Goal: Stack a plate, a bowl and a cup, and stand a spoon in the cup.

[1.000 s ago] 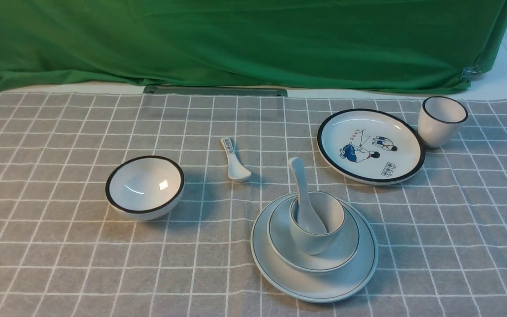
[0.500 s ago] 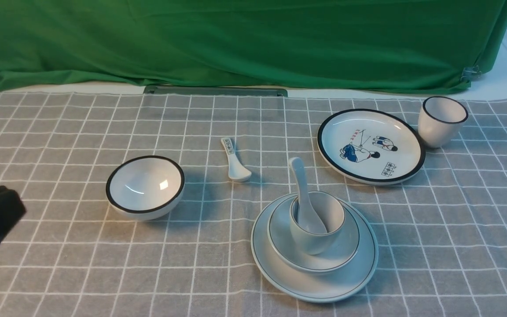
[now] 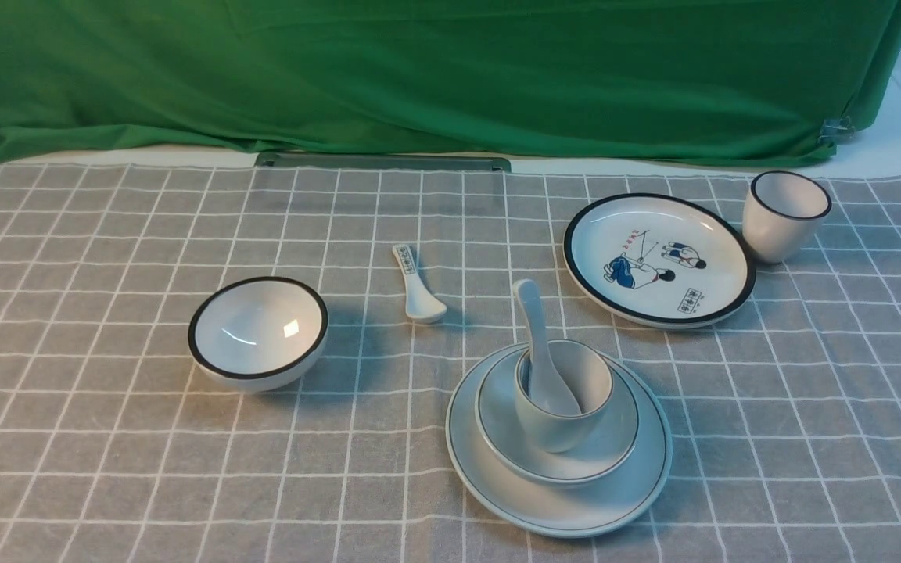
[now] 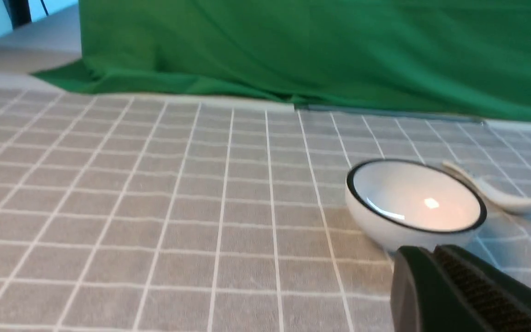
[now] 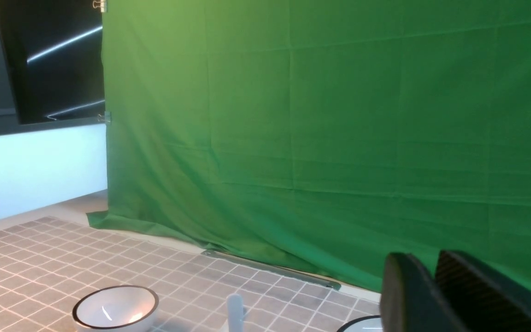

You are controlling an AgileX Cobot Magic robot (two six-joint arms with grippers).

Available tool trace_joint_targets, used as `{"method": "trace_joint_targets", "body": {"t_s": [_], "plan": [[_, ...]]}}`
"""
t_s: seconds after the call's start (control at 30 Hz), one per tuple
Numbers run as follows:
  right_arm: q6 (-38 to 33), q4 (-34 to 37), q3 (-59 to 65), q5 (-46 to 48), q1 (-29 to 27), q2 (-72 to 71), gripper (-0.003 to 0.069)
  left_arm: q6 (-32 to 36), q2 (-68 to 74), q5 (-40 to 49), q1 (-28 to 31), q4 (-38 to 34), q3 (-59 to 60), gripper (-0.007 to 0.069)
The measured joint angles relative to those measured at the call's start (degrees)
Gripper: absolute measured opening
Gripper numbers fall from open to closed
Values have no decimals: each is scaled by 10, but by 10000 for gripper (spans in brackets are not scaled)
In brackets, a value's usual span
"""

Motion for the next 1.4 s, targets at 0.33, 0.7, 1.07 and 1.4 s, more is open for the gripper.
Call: {"method": "trace_joint_targets", "body": {"t_s": [0.33, 0.7, 1.07, 1.4], "plan": [[1, 0, 0, 0, 0, 0, 157, 1, 0, 30, -1, 1, 0, 11], [1, 0, 0, 0, 0, 0, 185, 1, 0, 30, -1, 1, 0, 13], [-21, 0, 5, 8, -7, -5, 197, 1, 0, 30, -1, 1, 0, 15], [-83, 0, 179, 33, -244, -5, 213, 11, 0, 30, -1, 1, 0, 18]]}}
